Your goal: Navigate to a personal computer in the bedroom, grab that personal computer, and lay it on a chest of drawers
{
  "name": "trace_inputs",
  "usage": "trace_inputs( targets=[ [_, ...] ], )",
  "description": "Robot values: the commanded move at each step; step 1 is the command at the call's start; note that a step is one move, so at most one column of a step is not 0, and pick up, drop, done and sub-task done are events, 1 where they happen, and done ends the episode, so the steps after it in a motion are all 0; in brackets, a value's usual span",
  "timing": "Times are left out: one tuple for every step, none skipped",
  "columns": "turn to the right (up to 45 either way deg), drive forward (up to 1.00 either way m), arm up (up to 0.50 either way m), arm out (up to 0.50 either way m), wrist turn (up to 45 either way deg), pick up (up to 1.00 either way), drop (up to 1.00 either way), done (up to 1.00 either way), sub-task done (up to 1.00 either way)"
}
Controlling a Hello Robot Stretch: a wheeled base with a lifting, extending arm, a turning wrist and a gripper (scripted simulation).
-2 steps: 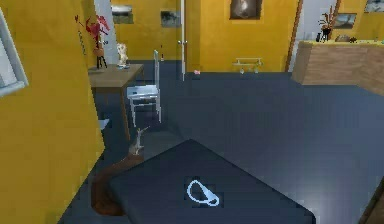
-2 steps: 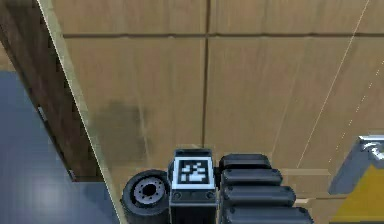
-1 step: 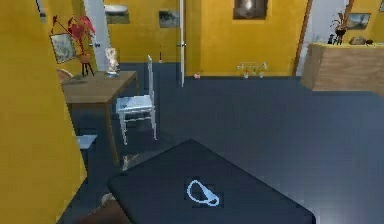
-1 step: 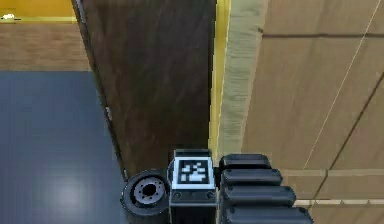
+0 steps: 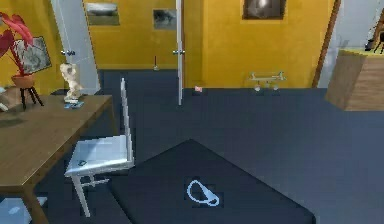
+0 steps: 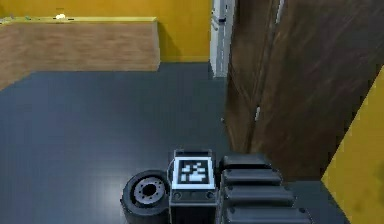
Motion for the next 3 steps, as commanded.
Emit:
trace_inputs(
  targets=[
    [-3.0, 0.00, 0.00, 0.00, 0.0, 0.00, 0.00, 0.00, 0.00],
    [0.0, 1.00, 0.00, 0.00, 0.0, 0.00, 0.00, 0.00, 0.00],
    [0.0, 0.70, 0.00, 0.00, 0.0, 0.00, 0.00, 0.00, 0.00]
  ],
)
